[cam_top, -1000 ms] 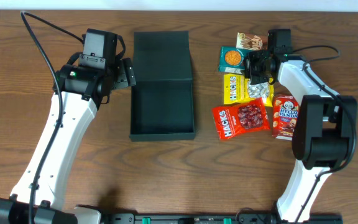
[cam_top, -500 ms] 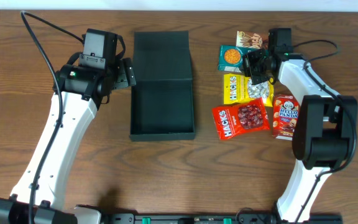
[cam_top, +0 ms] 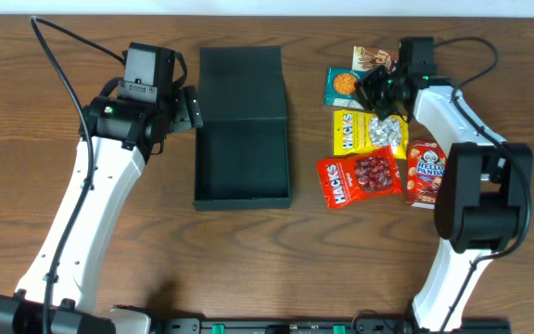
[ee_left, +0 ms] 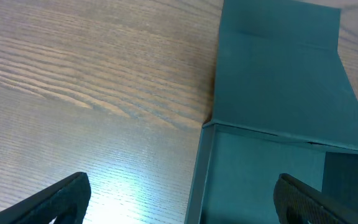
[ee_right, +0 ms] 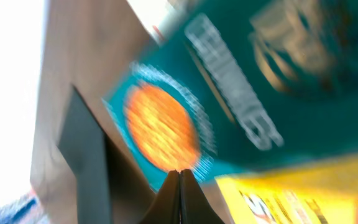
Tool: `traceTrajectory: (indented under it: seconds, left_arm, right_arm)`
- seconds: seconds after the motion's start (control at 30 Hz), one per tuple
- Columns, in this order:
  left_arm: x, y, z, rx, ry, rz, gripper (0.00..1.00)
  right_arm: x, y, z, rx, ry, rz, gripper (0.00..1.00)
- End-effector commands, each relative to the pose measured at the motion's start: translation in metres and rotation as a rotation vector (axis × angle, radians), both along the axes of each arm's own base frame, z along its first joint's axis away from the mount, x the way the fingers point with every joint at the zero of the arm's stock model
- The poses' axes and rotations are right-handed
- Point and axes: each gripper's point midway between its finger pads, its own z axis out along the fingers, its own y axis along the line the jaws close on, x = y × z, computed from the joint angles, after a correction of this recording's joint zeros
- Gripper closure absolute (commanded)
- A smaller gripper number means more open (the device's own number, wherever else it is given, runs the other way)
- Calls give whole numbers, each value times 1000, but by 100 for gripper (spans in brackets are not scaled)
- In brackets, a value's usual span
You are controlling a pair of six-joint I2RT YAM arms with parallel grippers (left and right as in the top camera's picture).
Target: Pack container
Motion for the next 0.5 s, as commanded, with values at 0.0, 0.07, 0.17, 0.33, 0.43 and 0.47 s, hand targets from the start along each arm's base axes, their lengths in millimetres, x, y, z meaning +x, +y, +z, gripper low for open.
traceTrajectory:
  seconds: [0.0, 0.07, 0.17, 0.33, 0.43, 0.47]
  left_arm:
    - [2, 5, -1, 17, 0, 19, 5]
    - [2, 5, -1, 17, 0, 19, 5]
    - [2, 5, -1, 17, 0, 19, 5]
    - [2, 5, -1, 17, 0, 19, 5]
    - [2, 5, -1, 17, 1, 19, 5]
    - [2, 5, -1, 18, 1, 19, 5]
  right_arm:
    - [32, -29, 43, -180, -180, -89, 98]
    - [46, -42, 55, -234, -249, -146, 99]
    - [66, -63, 78, -332, -370, -263, 98]
    - [92, -76, 93, -361, -516, -352, 98]
    - [106, -80, 82, -354, -567, -372, 98]
    - [109, -84, 77, -353, -578, -379, 99]
